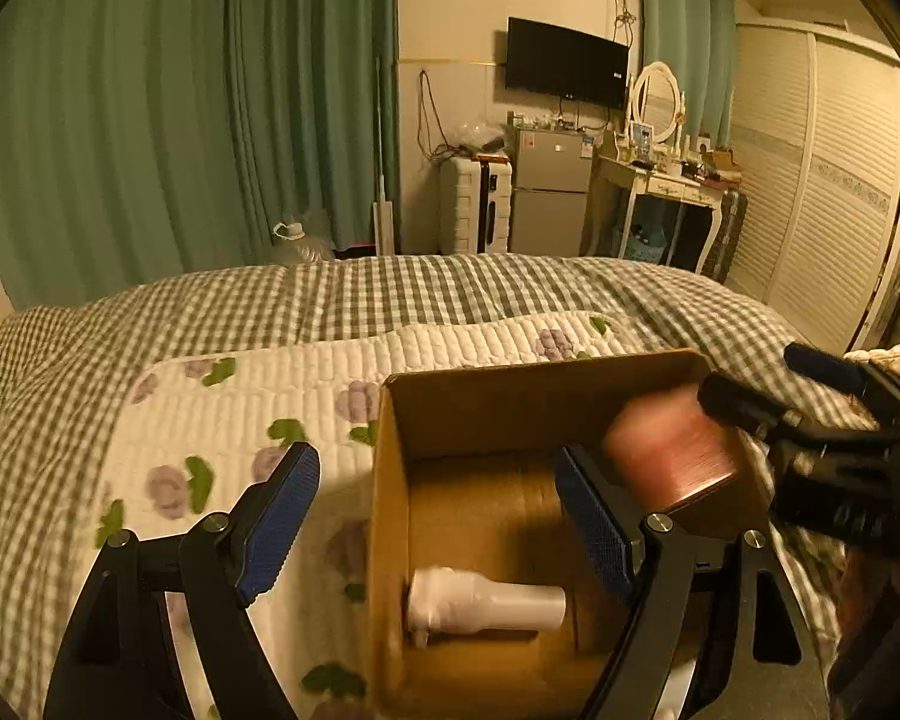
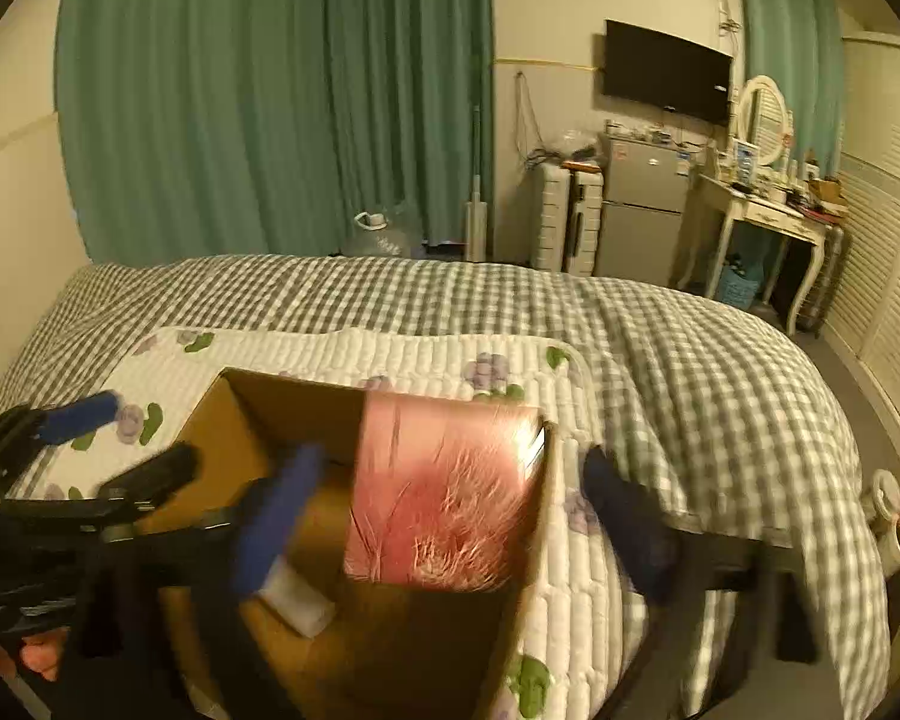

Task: Organize rigid objects
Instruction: 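Carry both items over the cardboard box and open both tools to drop them, then grasp the black TV remote with the right tool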

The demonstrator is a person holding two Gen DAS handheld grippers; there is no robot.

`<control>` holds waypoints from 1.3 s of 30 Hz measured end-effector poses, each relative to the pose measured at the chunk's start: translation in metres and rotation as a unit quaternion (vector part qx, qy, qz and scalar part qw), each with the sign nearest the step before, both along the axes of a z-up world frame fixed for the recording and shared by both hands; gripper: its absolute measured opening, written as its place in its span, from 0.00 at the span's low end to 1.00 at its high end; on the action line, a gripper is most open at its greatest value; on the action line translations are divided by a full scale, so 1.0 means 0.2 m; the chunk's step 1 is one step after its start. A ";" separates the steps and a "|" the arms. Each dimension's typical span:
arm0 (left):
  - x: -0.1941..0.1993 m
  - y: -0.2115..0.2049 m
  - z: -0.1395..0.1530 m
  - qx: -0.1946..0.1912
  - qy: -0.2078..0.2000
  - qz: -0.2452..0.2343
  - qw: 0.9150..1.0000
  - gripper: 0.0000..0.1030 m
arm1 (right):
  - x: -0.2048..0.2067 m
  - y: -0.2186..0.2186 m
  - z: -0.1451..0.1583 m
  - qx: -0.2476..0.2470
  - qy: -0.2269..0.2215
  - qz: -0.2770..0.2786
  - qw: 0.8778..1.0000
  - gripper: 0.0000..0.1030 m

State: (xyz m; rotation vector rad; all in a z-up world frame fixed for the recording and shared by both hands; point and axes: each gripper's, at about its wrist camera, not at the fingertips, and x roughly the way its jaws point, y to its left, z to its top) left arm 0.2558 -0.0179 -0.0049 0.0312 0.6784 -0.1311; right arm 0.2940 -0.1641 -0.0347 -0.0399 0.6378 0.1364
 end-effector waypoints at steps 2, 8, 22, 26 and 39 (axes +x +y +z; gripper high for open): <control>-0.10 0.04 0.07 0.002 -0.008 0.008 1.000 0.84 | -0.08 -0.01 0.07 -0.016 -0.013 -0.005 1.000 0.92; -0.39 0.09 0.24 -0.009 -0.032 0.030 0.999 0.99 | -0.38 -0.01 0.27 -0.042 -0.029 -0.007 0.999 0.92; -0.93 0.17 0.15 -0.004 -0.004 0.057 0.998 1.00 | -1.03 0.16 0.10 -0.011 0.035 0.021 0.999 0.94; -1.07 0.25 -0.08 -0.006 0.029 0.073 0.997 1.00 | -1.12 0.21 -0.09 -0.011 0.061 0.026 0.998 0.94; -1.04 0.37 -0.49 0.038 0.069 0.133 0.988 1.00 | -1.13 0.57 -0.64 -0.072 0.137 0.132 0.979 0.93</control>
